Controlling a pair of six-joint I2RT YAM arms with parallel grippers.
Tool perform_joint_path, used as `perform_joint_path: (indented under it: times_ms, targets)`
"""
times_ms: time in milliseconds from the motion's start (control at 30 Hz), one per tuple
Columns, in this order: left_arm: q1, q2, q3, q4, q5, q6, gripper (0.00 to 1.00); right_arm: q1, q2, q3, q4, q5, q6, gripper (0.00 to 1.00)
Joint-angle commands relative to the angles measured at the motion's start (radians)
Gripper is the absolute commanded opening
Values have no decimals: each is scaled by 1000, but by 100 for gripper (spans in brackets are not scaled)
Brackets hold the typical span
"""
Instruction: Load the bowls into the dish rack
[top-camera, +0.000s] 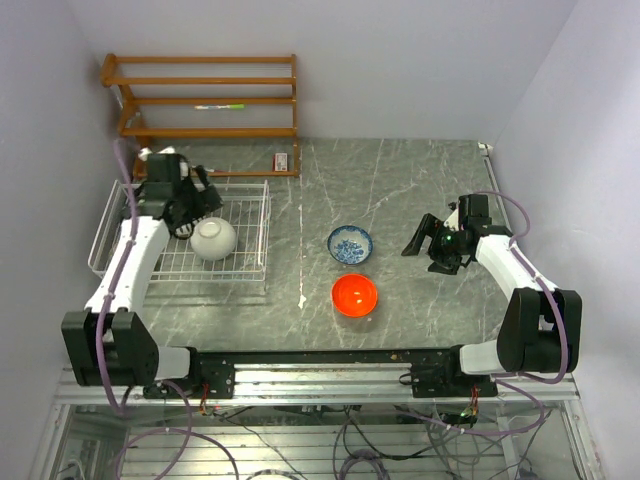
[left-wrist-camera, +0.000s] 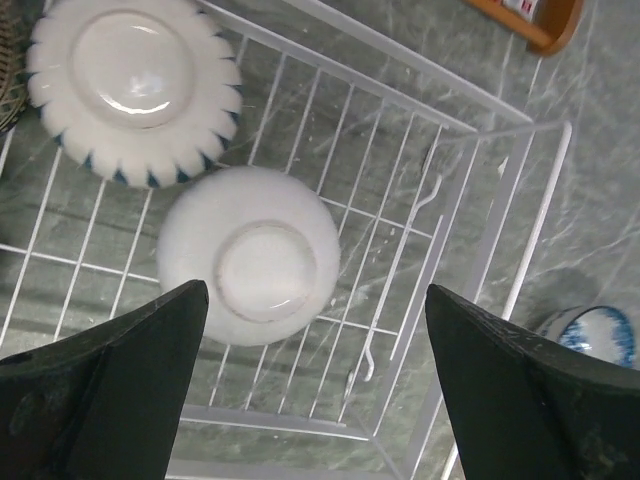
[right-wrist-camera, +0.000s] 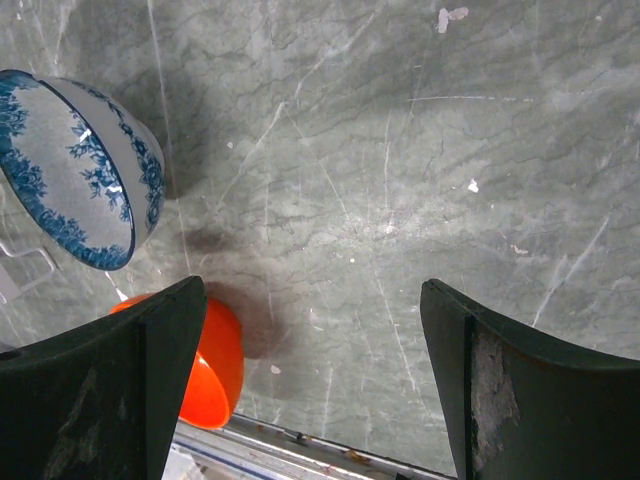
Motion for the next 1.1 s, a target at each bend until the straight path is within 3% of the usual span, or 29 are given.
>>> perform_joint_path:
  times_ms: [0, 167, 433, 600, 1067]
  targets:
    - [-134, 86, 110, -126, -281, 62, 100, -1, -1, -1, 25, -11, -3, 88]
    - [-231, 194, 213, -156, -387, 87, 100, -1, -6, -24, 32, -14, -2, 88]
    - [-320, 238, 224, -106, -242, 45, 99, -1, 2, -34, 39, -6, -5, 89]
    - [-334, 256, 176, -100, -224, 17, 100, 0, 11, -29, 44, -9, -7, 89]
    - [-334, 247, 61, -165, -434, -7, 99, 0, 20, -24, 44, -19, -12, 89]
